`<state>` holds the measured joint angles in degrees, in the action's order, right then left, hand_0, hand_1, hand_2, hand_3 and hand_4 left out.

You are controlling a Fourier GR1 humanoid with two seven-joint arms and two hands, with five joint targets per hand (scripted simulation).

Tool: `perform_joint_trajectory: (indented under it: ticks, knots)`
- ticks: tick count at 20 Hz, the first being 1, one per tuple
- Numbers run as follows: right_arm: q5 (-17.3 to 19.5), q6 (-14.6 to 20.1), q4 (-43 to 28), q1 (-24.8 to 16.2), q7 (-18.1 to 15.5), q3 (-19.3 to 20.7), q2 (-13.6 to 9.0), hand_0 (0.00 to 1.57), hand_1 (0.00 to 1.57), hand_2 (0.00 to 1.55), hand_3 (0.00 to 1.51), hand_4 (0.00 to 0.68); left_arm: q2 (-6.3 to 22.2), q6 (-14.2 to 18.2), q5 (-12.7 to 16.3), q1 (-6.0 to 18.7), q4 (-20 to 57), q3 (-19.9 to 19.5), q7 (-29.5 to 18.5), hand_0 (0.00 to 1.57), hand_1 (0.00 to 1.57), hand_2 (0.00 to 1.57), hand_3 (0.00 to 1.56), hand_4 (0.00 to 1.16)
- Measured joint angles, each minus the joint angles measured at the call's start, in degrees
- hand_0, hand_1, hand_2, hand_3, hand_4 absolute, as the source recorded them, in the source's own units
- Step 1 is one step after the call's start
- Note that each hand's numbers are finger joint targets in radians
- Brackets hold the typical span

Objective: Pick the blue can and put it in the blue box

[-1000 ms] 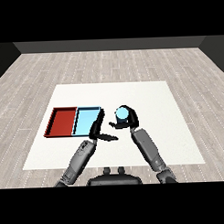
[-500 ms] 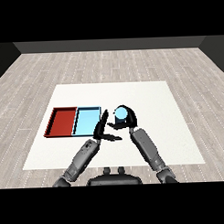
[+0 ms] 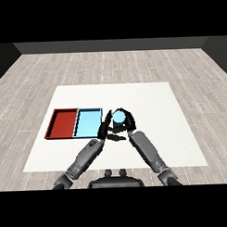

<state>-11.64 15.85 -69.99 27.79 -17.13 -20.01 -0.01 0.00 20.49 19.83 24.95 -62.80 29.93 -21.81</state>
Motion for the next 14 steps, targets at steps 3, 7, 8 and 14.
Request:
perform_joint_trajectory:
  ticks: [3, 7, 8, 14]
  knots:
    - [0.07, -0.03, -2.22, -0.73, 1.19, -0.59, 0.00, 1.43, 1.43, 1.46, 1.37, 0.552, 0.00, 1.30, 0.75, 0.81, 0.37, 0.82, 0.19, 0.00, 0.00, 0.00, 0.00, 0.00]
    - [0.28, -0.99, -3.03, -0.36, 2.35, 0.78, 0.00, 1.43, 1.43, 1.46, 1.38, 0.547, 0.00, 2.07, 2.30, 2.41, 2.71, 2.05, -0.41, 0.00, 0.00, 0.00, 0.00, 0.00]
    - [-0.32, -0.39, -2.02, -0.11, 1.26, 0.02, 0.00, 1.43, 1.43, 1.46, 1.38, 0.553, 0.13, 1.40, 1.74, 2.36, 2.78, 1.41, -0.09, 0.00, 0.00, 0.00, 0.00, 0.00]
    - [-1.48, 1.06, -1.16, 0.66, 0.60, -2.34, 0.00, 1.44, 1.44, 1.47, 1.38, 0.531, 0.04, 3.09, 3.53, 5.01, 3.96, 2.06, 0.72, 0.00, 0.00, 0.00, 0.00, 0.00]
